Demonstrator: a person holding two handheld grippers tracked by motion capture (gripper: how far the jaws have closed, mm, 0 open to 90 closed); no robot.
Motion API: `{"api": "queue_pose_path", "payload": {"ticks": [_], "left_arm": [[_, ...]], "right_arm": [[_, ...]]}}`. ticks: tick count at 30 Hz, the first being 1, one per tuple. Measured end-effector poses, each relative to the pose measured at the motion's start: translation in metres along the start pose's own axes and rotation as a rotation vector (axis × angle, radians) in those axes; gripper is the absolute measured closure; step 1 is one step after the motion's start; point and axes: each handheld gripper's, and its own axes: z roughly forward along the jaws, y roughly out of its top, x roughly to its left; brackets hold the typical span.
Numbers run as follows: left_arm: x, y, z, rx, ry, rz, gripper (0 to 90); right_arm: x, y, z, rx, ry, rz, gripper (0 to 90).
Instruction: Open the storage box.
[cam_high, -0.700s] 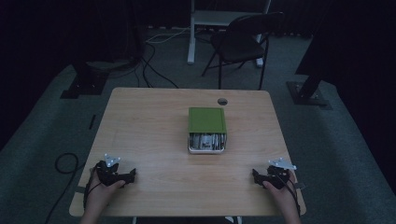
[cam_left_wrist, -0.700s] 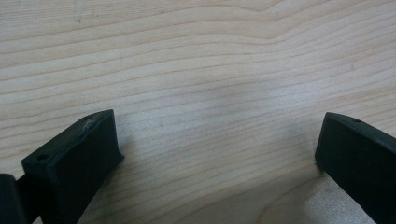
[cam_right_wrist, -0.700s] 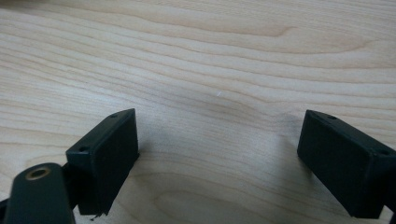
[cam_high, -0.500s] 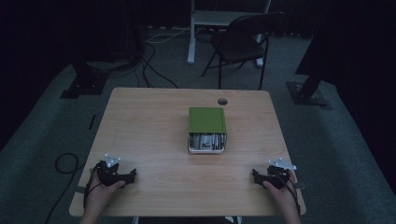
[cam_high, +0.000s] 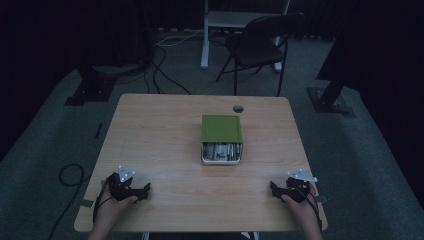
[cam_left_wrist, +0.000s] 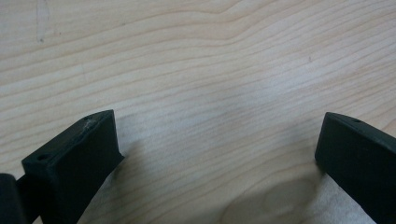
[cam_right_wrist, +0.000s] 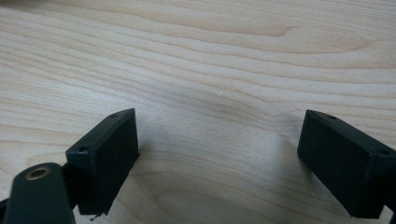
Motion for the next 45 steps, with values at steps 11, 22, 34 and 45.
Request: {"api": "queue_pose_path", "payload": {"ticks": [11,22,34,45], "left_arm": [[-0.014,0.006,-0.001,-0.017,0.002,0.093,0.4],[-0.036,0.012,0.001,-0.033,-0.006,0.203,0.4],[-0.068,0.029,0.005,-0.066,0.008,0.355,0.4],[-0.098,0.038,0.012,-0.078,0.005,0.468,0.4]], "right_arm": [[0.0,0.0,0.0,0.0,0.0,0.0,11.9],[0.0,0.0,0.0,0.0,0.0,0.0,11.9],[0.0,0.0,0.0,0.0,0.0,0.0,11.9],[0.0,0.0,0.0,0.0,0.0,0.003,11.8]]}}
